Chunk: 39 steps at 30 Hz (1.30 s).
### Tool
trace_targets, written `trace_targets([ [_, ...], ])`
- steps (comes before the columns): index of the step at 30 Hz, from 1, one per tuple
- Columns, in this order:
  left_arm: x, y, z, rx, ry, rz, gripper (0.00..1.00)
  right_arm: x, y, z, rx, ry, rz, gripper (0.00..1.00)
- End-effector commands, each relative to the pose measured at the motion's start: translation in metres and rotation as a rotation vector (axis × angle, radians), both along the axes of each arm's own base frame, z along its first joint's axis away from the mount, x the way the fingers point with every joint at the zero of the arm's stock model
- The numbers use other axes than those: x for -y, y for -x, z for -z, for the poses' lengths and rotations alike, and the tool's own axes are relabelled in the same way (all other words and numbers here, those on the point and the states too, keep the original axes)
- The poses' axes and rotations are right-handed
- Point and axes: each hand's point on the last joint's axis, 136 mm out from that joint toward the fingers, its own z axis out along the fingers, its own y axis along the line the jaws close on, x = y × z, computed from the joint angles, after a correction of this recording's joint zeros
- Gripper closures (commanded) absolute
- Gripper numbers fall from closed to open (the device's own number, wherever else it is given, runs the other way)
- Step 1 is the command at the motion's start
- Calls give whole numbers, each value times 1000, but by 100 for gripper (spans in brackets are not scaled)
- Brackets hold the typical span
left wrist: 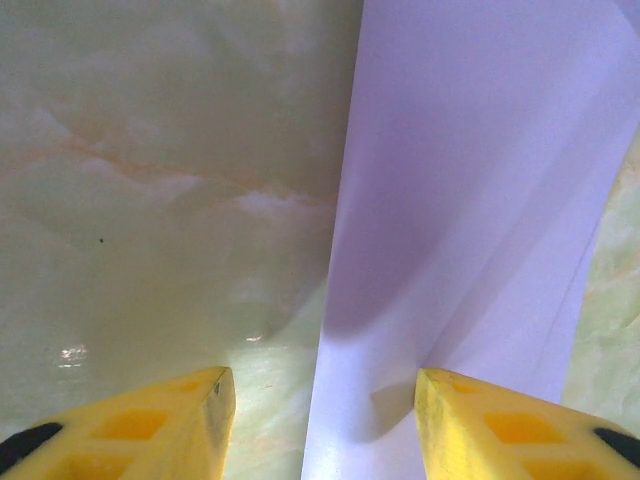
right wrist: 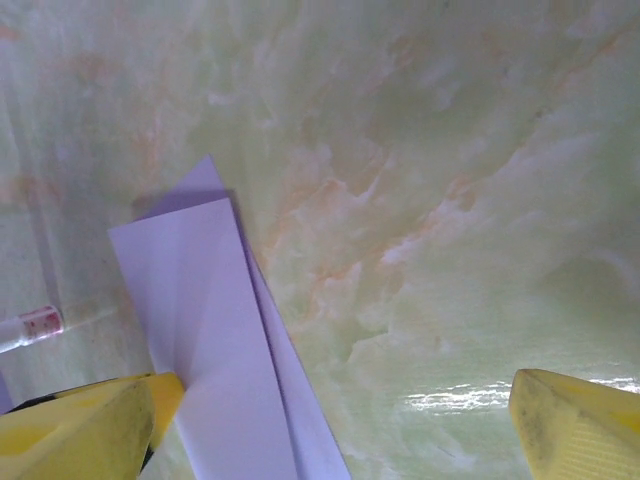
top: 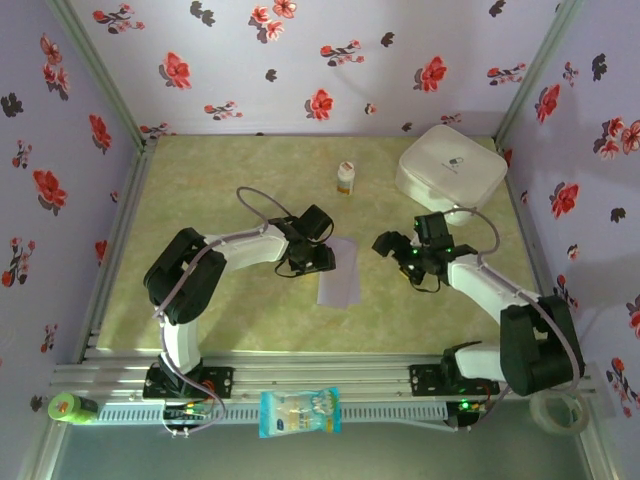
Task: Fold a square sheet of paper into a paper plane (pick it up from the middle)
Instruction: First fold the square sheet of paper in half at the center of the table.
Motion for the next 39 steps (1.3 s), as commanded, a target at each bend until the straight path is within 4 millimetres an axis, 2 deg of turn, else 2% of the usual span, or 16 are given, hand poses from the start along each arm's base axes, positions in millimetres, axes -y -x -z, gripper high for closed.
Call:
trace_targets([
  [1,-1,-8,-10,38,-10,6,49,5,-2,-11,40,-10,39,8],
  [13,6,-18,-10,44,29,-70,46,9,10,-9,45,-19,57,8],
  [18,9,-21,-10,49,35,-70,45,4,9,-7,48,-44,42,9],
  [31,8,-16,6,15,-20,-4,45,-4,5,-2,30,-67,11,10],
  [39,6,-13,7,22,-51,71,45,-6,5,3,17,-76,2,10],
])
